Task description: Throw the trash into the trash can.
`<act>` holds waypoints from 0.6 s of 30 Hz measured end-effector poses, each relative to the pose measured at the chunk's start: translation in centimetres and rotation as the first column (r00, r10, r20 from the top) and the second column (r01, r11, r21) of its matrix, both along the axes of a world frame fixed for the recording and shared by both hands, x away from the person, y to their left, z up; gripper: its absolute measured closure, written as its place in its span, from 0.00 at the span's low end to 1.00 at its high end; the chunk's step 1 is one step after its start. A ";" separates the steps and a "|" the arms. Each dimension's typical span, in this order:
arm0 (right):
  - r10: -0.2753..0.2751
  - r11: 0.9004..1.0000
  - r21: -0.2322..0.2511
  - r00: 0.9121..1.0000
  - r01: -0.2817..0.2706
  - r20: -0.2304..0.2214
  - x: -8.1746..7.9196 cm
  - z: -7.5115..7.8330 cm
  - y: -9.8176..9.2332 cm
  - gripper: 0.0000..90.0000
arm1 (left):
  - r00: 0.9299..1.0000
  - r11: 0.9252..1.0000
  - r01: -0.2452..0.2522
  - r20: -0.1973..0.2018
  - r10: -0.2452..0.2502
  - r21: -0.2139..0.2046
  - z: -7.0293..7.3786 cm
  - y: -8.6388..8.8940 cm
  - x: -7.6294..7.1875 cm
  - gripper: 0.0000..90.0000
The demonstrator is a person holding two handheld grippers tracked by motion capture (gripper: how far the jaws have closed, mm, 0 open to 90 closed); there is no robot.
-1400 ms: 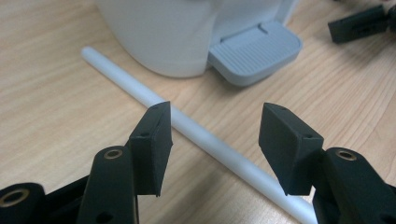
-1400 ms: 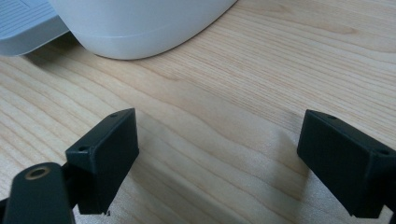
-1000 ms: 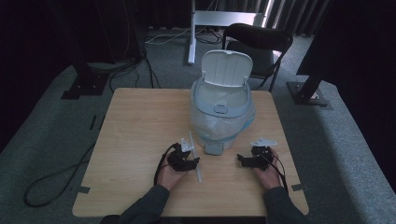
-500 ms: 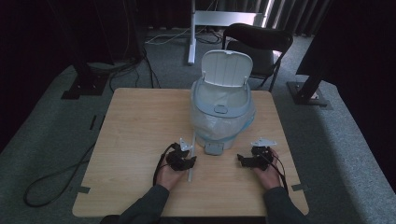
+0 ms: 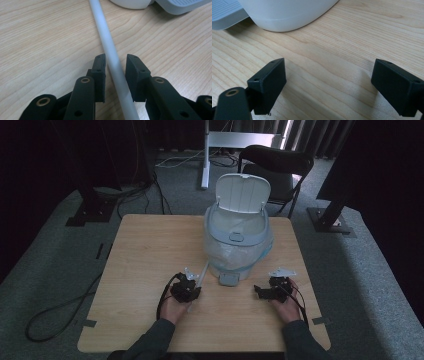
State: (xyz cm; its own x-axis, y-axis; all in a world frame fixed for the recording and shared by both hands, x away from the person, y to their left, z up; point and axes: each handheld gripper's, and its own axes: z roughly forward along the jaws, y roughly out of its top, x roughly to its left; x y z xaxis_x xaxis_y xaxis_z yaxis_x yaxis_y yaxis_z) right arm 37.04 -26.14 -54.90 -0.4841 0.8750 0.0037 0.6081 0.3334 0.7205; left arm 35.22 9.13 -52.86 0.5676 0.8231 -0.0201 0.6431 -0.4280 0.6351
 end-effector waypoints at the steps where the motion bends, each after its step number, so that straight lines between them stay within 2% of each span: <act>1: 0.000 1.000 0.000 1.000 0.000 0.000 0.0 0.0 0.0 0.13 | 1.000 1.000 -0.002 -0.003 0.002 -0.004 0.0 0.1 -0.1 0.77; 8: 0.000 1.000 0.000 1.000 0.000 0.000 0.0 0.0 0.0 0.13 | 1.000 1.000 -0.002 -0.006 0.002 -0.005 0.1 1.1 -0.7 0.74; 18: 0.000 1.000 0.001 1.000 0.000 0.000 0.0 0.0 0.0 0.13 | 1.000 1.000 -0.016 -0.017 0.016 -0.004 0.0 2.1 -1.4 0.76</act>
State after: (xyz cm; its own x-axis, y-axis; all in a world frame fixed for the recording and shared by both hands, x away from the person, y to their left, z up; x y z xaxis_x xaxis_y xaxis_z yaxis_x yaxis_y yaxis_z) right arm 37.04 -26.14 -54.90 -0.4838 0.8752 0.0043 0.6081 0.3326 0.7208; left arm 33.85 11.21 -52.84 0.5536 0.8321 -0.0332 0.6605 -0.4144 0.6261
